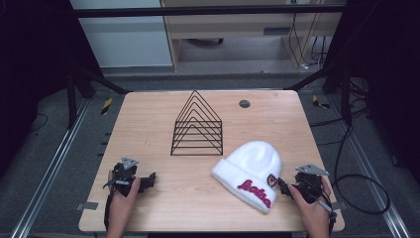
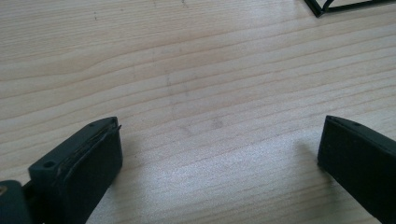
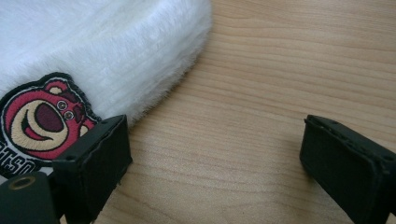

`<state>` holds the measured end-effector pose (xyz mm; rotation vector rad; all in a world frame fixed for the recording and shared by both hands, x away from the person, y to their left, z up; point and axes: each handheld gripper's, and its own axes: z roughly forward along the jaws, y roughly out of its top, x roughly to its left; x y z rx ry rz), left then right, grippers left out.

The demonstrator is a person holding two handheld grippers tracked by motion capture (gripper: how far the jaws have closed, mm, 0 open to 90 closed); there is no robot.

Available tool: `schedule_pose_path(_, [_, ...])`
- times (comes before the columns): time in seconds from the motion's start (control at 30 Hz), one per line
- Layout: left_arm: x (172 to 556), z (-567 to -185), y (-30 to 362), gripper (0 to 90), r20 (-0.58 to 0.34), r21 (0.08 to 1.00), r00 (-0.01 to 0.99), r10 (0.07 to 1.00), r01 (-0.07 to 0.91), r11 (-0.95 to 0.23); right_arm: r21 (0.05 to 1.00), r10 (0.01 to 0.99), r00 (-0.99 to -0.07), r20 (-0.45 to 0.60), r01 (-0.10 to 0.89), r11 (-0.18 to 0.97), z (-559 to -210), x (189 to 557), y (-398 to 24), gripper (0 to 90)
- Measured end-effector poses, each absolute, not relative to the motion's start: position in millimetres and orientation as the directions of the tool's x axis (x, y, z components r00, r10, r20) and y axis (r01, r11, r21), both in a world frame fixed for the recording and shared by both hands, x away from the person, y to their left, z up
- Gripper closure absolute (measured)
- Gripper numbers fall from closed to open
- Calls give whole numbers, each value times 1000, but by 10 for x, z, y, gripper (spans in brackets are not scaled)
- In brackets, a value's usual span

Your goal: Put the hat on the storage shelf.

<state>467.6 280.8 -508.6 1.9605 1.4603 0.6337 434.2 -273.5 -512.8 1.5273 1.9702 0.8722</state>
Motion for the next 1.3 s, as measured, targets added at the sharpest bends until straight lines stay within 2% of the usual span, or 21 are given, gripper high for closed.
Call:
schedule_pose_path(0.6, [4668,-5086,2800,0,18,713,279,960,670,-208,740,969,-248,6,652,163,-5125,4338,-2733,91])
schedule_pose_path(0.7, [4668,-5085,2803,0,20,711,281,959,671,-211,734,957,-288,12,653,187,-5113,4345,-2788,97])
schedule_pose_path(0.87, [4668,-5085,2802,0,21,711,281,959,671,-212,718,954,-294,52,675,169,-5024,4387,-2881,108])
schedule_pose_path(1.03, [4668,-5085,2802,0,21,711,281,959,671,-212,671,942,-333,-40,689,272,-4853,4494,-2861,126])
schedule_pose_path(1.17, [4668,-5086,2800,0,18,713,279,960,670,-208,643,919,-381,-102,680,353,-4653,4646,-2778,186])
schedule_pose_path(1.3, [4668,-5086,2800,0,18,712,279,960,670,-208,580,882,-436,-180,677,454,-4384,4875,-2612,288])
